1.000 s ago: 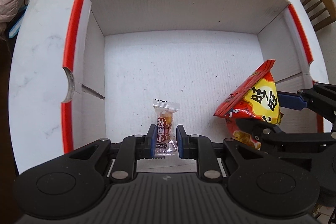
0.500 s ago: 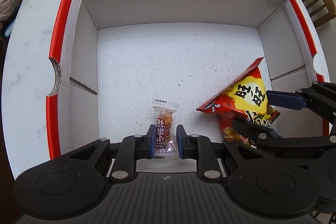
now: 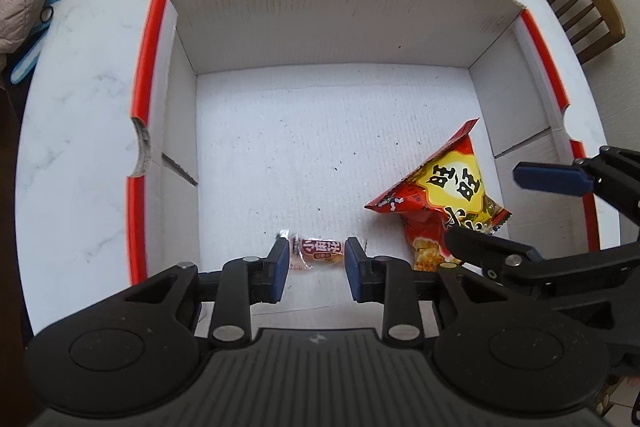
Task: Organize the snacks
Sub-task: 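Open both tools to drop the bag and sweet into the box, then withdraw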
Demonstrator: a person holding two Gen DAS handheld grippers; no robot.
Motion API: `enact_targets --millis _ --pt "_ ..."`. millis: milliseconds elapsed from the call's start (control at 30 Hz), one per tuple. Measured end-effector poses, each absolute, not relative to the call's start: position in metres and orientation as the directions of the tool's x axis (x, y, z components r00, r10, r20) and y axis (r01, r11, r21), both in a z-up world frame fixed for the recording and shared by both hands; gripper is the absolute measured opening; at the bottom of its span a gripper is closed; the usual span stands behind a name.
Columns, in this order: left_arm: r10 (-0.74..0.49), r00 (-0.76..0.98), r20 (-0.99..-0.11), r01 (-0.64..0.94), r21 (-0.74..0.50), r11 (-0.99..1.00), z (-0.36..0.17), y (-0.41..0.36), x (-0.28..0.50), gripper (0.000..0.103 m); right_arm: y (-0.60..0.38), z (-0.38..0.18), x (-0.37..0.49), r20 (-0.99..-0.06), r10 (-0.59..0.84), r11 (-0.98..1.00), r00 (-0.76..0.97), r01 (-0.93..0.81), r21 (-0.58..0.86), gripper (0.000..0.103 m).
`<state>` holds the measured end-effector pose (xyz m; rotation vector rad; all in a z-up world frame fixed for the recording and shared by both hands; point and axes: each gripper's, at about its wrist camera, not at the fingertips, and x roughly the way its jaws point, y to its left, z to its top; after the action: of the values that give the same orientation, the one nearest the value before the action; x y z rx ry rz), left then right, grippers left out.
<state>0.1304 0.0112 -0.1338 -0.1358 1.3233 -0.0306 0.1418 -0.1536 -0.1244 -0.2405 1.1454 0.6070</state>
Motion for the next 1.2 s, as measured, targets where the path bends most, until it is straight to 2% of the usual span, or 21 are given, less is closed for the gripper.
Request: enact_targets --millis 133,200,233,600,700,833,1100,1200 --pt "-0.091 0.283 -0.955 -0.056 -0.111 0.992 -0.122 0.016 0.124 0.035 -0.157 -0.112 0.138 -0.888 0.350 0.818 0.297 -0.559 0.136 0.078" --pt "-0.087 0.314 -0.946 -0.060 -0.111 0.992 -0.114 0.018 0.120 0.048 -0.158 -0.105 0.136 -0.880 0.364 0.817 0.306 -0.558 0.144 0.079" --pt "-0.086 0.330 -0.940 -0.060 -0.111 0.992 -0.109 0.019 0.118 0.049 -0.159 -0.102 0.136 -0.876 0.370 0.817 0.311 -0.558 0.147 0.080" --pt "-0.071 0.447 -0.892 -0.059 -0.108 0.992 -0.064 0.031 0.100 0.053 -0.165 -0.062 0.128 -0.817 0.440 0.813 0.373 -0.552 0.186 0.087" --pt "-0.062 0.484 -0.873 -0.056 -0.102 0.993 -0.050 0.034 0.097 0.053 -0.164 -0.052 0.128 -0.796 0.460 0.810 0.394 -0.554 0.194 0.094" --pt "-0.053 0.535 -0.843 -0.052 -0.095 0.994 -0.029 0.040 0.095 0.053 -0.161 -0.037 0.129 -0.769 0.489 0.799 0.411 -0.565 0.205 0.096" --pt "-0.032 0.646 -0.763 -0.073 -0.103 0.992 0.017 0.059 0.102 0.071 -0.159 0.000 0.146 -0.718 0.510 0.793 0.473 -0.582 0.180 0.098" --pt "-0.020 0.678 -0.735 -0.074 -0.096 0.993 0.033 0.065 0.110 0.072 -0.160 0.016 0.157 -0.692 0.515 0.798 0.505 -0.577 0.173 0.103"
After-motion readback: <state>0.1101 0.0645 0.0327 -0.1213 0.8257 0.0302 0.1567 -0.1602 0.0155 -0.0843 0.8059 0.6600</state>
